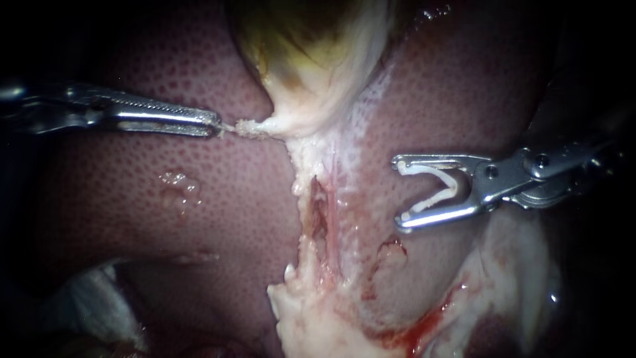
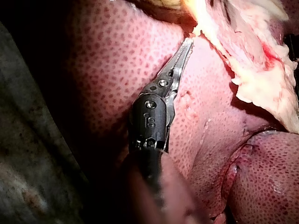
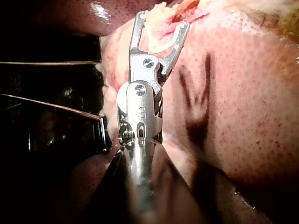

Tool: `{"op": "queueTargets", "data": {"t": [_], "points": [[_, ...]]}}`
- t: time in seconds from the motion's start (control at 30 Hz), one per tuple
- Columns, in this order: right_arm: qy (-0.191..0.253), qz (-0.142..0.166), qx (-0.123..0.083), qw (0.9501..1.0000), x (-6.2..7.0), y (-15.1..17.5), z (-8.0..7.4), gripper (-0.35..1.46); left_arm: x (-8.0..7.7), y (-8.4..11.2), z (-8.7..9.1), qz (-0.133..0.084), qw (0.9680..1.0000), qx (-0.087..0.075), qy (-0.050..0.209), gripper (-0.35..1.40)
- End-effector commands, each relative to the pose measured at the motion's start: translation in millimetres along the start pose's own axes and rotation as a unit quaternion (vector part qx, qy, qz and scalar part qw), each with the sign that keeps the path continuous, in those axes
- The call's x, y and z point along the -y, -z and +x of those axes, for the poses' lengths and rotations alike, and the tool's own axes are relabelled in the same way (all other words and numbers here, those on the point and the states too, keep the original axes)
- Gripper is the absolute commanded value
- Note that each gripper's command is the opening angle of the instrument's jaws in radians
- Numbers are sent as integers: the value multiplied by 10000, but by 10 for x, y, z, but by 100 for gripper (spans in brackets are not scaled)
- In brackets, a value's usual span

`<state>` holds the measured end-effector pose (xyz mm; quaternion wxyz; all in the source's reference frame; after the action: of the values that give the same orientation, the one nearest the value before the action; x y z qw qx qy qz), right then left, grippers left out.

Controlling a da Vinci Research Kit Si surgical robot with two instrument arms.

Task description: Grabbing gallbladder

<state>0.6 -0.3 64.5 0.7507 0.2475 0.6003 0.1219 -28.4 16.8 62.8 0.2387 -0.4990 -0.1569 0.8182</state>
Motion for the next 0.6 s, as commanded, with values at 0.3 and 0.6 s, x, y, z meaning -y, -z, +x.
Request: {"op": "queueTargets", "data": {"t": [0.3, 0.6], "points": [[0, 0, -1, 10000, 0, 0, 0, 59, 0, 6, -2, -3, 10000, 1, -6, -23], [0, -1, -1, 10000, 0, 0, 0, 59, -1, 4, 2, 38, 10000, 5, 35, 12]]}}
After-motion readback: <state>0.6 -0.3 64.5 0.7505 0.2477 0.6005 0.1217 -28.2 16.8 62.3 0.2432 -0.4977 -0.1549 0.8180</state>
